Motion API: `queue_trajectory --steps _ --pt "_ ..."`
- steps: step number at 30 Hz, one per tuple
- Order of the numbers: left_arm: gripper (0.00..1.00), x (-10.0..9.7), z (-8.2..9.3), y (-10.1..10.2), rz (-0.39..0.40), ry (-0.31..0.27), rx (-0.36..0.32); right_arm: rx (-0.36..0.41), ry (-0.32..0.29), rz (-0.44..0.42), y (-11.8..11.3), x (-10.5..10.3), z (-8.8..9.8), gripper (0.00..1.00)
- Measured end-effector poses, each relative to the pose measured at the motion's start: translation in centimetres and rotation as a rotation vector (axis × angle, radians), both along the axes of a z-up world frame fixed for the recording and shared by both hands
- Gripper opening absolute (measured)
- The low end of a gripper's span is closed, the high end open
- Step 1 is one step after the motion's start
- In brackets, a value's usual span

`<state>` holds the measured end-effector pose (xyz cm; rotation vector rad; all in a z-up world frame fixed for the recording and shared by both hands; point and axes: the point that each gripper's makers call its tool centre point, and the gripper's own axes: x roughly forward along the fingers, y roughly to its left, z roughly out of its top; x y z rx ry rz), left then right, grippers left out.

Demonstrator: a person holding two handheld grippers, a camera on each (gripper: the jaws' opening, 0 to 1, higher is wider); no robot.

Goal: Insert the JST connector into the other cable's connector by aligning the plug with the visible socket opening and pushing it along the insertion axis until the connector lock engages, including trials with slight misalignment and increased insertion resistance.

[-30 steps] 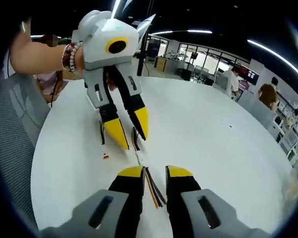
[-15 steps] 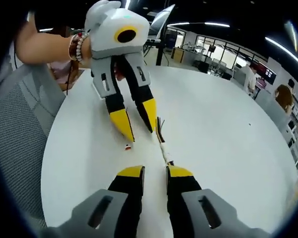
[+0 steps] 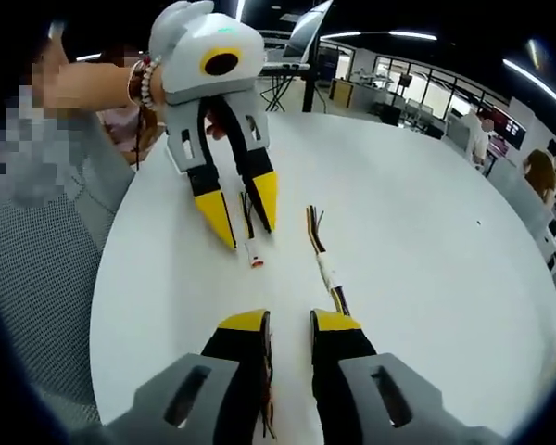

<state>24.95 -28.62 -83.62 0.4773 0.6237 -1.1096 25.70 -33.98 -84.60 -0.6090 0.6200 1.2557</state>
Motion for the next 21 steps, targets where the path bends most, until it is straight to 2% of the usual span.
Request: queue_trajectory --steps 7,13,21 --pt "0.12 -0.4 -0.6 0.0 -0.017 0.015 0.018 0.003 0.039 0.019 0.0 -0.9 -0.1 0.16" --pt "0.12 -0.4 -0.7 0.0 -0.029 0.012 0.027 0.043 0.048 0.025 0.1 -1.0 1.0 0.16" --pt "0.12 -0.3 -0.9 0.1 -0.031 0.013 0.034 0.009 0.093 0.078 -0.8 -2.3 0.4 0.19"
